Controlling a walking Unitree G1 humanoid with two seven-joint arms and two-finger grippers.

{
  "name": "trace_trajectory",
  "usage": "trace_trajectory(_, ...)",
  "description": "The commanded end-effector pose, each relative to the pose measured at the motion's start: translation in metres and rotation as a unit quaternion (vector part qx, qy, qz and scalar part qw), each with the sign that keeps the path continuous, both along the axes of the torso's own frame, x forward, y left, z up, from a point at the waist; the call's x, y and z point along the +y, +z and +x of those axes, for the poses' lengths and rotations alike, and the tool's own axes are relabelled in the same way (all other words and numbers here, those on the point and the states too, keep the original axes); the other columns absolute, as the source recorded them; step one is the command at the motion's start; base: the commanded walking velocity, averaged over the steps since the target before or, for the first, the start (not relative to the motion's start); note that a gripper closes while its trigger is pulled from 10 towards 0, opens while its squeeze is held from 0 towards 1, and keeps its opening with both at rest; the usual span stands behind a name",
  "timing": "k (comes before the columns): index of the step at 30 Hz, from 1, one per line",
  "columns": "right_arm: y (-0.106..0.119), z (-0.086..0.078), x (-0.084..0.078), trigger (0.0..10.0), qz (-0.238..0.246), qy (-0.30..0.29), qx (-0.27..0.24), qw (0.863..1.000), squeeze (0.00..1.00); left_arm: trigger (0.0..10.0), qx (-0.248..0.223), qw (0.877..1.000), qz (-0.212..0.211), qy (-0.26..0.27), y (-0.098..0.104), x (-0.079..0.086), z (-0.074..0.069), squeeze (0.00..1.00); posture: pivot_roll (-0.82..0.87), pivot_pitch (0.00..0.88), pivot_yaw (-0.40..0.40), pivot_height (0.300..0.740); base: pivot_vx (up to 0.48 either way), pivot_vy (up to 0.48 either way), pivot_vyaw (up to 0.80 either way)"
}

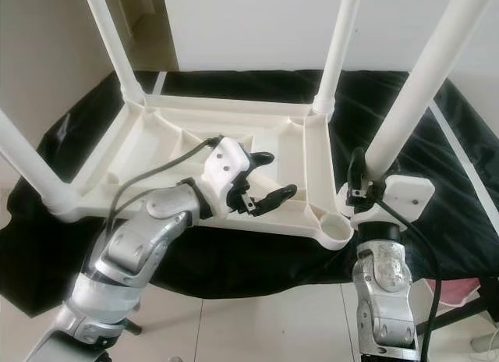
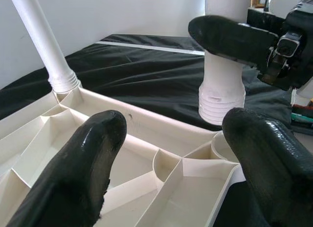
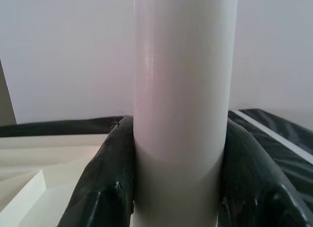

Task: Building children table

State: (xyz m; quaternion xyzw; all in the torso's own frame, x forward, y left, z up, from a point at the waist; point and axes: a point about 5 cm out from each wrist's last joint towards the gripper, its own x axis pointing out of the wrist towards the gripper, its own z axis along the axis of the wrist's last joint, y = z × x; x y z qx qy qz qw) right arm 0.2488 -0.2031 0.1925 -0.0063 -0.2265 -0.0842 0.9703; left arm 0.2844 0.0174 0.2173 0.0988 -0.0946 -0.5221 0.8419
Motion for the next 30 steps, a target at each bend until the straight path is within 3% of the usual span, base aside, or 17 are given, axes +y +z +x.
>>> trace_trajectory(1, 0.005, -0.001, -0.001, 10.0, -0.003, 0.000, -0.007, 1.000, 0.00, 10.0, -0.001, 1.000, -0.002, -0.006, 0.001, -0.001, -0.001, 0.00, -0.06, 0.059, 0.012, 0.740, 0.000, 0.000, 0.00)
trace_trajectory(4, 0.013, 0.009, -0.006, 10.0, 0.008, -0.027, 0.019, 0.999, 0.00, 10.0, 0.000, 1.000, -0.003, -0.004, 0.001, -0.001, -0.001, 0.00, -0.06, 0.056, 0.003, 0.740, 0.000, 0.000, 0.00)
trace_trajectory(6, 0.019, 0.019, -0.020, 10.0, 0.021, -0.101, 0.069, 0.992, 0.00, 10.0, 0.001, 1.000, -0.005, -0.002, 0.000, -0.002, -0.001, 0.00, -0.06, 0.055, 0.001, 0.740, 0.000, 0.000, 0.00)
trace_trajectory(7, 0.019, 0.019, -0.020, 10.0, 0.021, -0.101, 0.069, 0.992, 0.00, 10.0, 0.001, 1.000, -0.005, -0.002, 0.000, -0.002, -0.001, 0.00, -0.06, 0.055, 0.001, 0.740, 0.000, 0.000, 0.00)
trace_trajectory(8, 0.022, 0.024, -0.027, 10.0, 0.018, -0.143, 0.095, 0.985, 0.00, 10.0, 0.001, 1.000, -0.005, -0.003, 0.000, -0.002, -0.001, 0.00, -0.06, 0.051, 0.000, 0.740, 0.000, 0.000, 0.00)
trace_trajectory(12, 0.023, 0.030, -0.039, 10.0, 0.009, -0.211, 0.134, 0.968, 0.00, 10.0, 0.001, 1.000, -0.006, -0.004, 0.000, -0.003, -0.001, 0.00, -0.06, 0.044, -0.001, 0.740, 0.000, 0.000, 0.00)
trace_trajectory(13, 0.023, 0.030, -0.039, 10.0, 0.009, -0.211, 0.134, 0.968, 0.00, 10.0, 0.001, 1.000, -0.006, -0.004, 0.000, -0.003, -0.001, 0.00, -0.06, 0.044, -0.001, 0.740, 0.000, 0.000, 0.00)
trace_trajectory(15, 0.022, 0.035, -0.046, 10.0, 0.000, -0.248, 0.173, 0.953, 0.00, 10.0, 0.001, 1.000, -0.007, -0.005, 0.001, -0.004, -0.002, 0.00, -0.06, 0.043, -0.001, 0.740, 0.000, 0.000, 0.00)
trace_trajectory(17, 0.022, 0.035, -0.046, 10.0, 0.000, -0.248, 0.173, 0.953, 0.00, 10.0, 0.001, 1.000, -0.007, -0.005, 0.001, -0.004, -0.002, 0.00, -0.06, 0.043, -0.001, 0.740, 0.000, 0.000, 0.00)
trace_trajectory(18, 0.024, 0.041, -0.051, 10.0, -0.015, -0.280, 0.211, 0.936, 0.00, 10.0, 0.001, 1.000, -0.008, -0.006, 0.001, -0.005, -0.002, 0.00, -0.07, 0.036, -0.005, 0.740, 0.000, 0.000, 0.00)
trace_trajectory(19, 0.024, 0.041, -0.051, 10.0, -0.015, -0.280, 0.211, 0.936, 0.00, 10.0, 0.001, 1.000, -0.008, -0.006, 0.001, -0.005, -0.002, 0.00, -0.07, 0.036, -0.005, 0.740, 0.000, 0.000, 0.00)
trace_trajectory(22, 0.028, 0.052, -0.056, 10.0, -0.051, -0.300, 0.280, 0.911, 0.00, 10.0, 0.001, 1.000, -0.010, -0.007, 0.001, -0.007, -0.002, 0.00, -0.06, 0.029, -0.006, 0.740, 0.000, 0.000, 0.00)
trace_trajectory(23, 0.028, 0.052, -0.056, 10.0, -0.051, -0.300, 0.280, 0.911, 0.00, 10.0, 0.001, 1.000, -0.010, -0.007, 0.001, -0.007, -0.002, 0.00, -0.06, 0.029, -0.006, 0.740, 0.000, 0.000, 0.00)
trace_trajectory(25, 0.034, 0.060, -0.055, 10.0, -0.089, -0.295, 0.318, 0.897, 0.00, 10.0, 0.001, 1.000, -0.012, -0.008, 0.001, -0.008, -0.003, 0.00, -0.06, 0.023, -0.009, 0.740, 0.000, 0.000, 0.00)
trace_trajectory(30, 0.031, 0.065, -0.055, 10.0, -0.107, -0.294, 0.352, 0.882, 0.00, 10.0, 0.001, 1.000, -0.013, -0.008, 0.001, -0.009, -0.003, 0.00, -0.06, 0.019, -0.013, 0.740, 0.000, 0.000, 0.00)
